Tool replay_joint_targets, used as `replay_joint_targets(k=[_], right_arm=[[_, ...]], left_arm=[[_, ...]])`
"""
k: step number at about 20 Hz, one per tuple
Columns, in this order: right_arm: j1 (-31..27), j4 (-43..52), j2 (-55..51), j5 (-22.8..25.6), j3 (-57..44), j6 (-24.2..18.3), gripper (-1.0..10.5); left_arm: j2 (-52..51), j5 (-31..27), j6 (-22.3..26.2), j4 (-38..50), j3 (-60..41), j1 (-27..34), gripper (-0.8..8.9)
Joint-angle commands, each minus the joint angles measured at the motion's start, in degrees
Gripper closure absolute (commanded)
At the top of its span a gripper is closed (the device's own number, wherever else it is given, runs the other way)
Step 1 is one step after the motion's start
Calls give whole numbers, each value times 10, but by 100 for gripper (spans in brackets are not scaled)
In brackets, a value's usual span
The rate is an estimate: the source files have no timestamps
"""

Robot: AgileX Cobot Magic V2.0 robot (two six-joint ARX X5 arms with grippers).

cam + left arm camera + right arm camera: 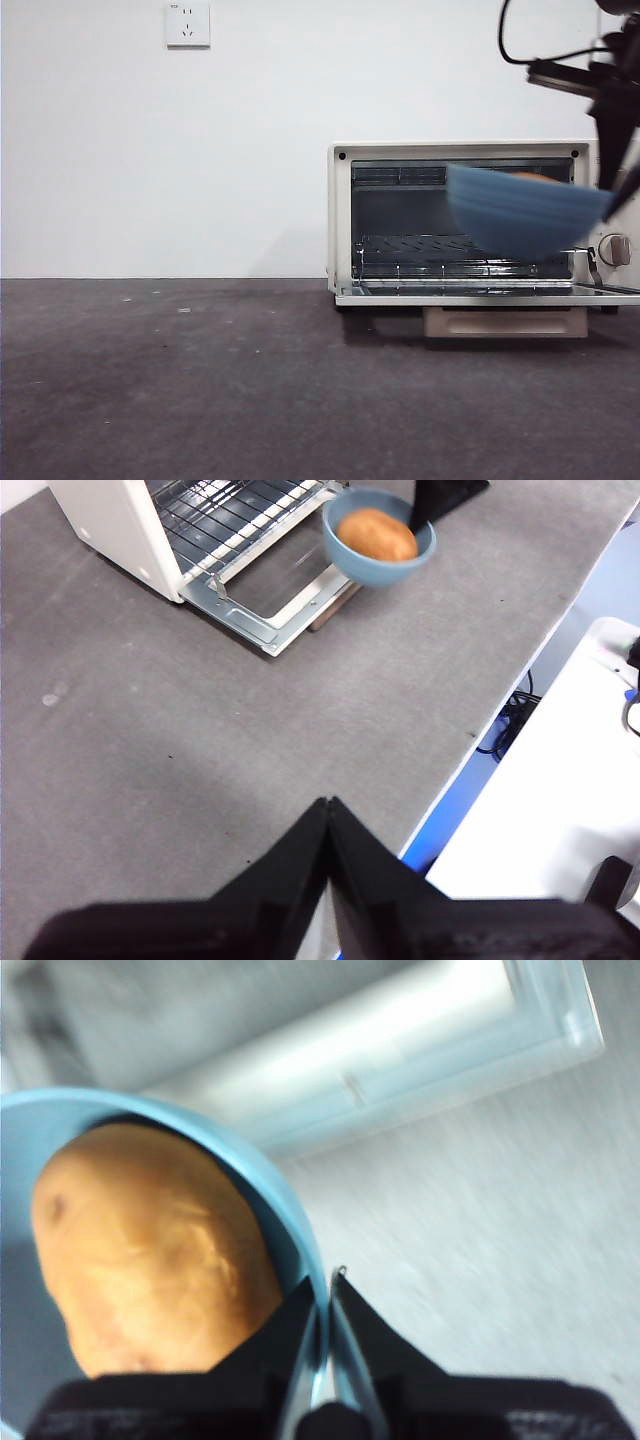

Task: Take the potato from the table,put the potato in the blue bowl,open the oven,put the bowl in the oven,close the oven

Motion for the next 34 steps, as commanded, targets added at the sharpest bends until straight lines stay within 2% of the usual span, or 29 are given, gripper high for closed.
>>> replay_joint_targets(k=[1,5,11,17,20,23,32,34], right_arm=[[1,-17,44,-1,68,24,959],[1,-66,125,13,186,30,958],[1,-78,222,27,293,111,959],[8,-64,275,55,321,206,958],[8,-38,280,55,321,242,958],[8,-43,280,76,321,273,958],[8,-14,283,76,321,279,929],[8,-12,283,76,321,279,823]], left_arm=[[-2,-5,19,2,-2,-2,819],[-2,-59,34,2,-2,-1,819],[-2,-79,34,2,-2,-1,819],[-2,-79,34,2,-2,-1,819],[-2,-79,34,2,-2,-1,819],[-2,-79,34,2,-2,-1,819],[-2,-78,34,2,-2,-1,819],[-2,-78,34,2,-2,-1,819]])
